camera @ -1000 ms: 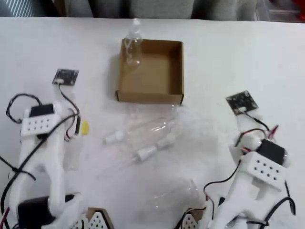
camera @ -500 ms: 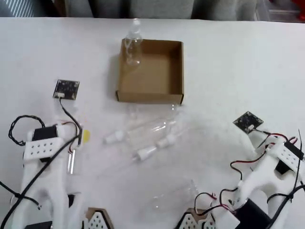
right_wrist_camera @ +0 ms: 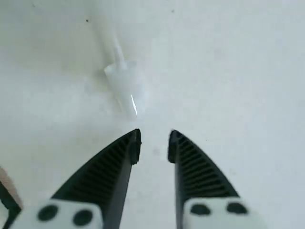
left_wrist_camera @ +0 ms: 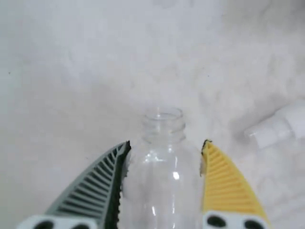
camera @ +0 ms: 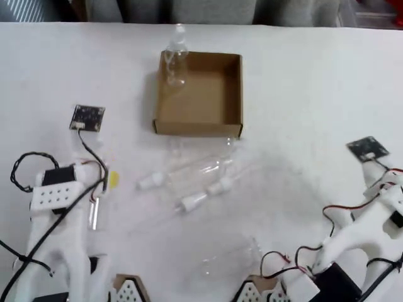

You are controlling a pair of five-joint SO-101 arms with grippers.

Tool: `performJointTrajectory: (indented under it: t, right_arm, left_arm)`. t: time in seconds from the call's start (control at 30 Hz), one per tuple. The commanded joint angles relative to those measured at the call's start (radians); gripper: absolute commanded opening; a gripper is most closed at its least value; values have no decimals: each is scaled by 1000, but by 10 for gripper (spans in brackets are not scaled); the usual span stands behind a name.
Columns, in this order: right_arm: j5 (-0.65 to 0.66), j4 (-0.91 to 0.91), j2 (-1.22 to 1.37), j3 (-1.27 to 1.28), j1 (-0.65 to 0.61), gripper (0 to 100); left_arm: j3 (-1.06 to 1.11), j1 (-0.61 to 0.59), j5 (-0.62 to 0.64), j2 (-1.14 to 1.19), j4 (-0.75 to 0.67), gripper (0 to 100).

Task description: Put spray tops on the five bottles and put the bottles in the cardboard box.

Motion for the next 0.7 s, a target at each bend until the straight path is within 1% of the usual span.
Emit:
performJointTrajectory:
  t: [0.0,0.13,0.27,0.37,0.67]
  right_arm:
    - [-98,38,7,-51,70,19]
    - [-117,33,-4,26,124,17]
    - [-132,5,-4,109,128,17]
    - [-216,-56,-1,172,117,17]
    - [-446,-357,8,292,25,17]
  left_arm:
    - [-6,8,-32,-36,-18,131]
    - [-5,8,-44,-36,-18,130]
    - [-3,10,-48,-36,-18,130]
    - [-2,10,-49,-36,-18,130]
    - [0,7,-51,-36,-18,130]
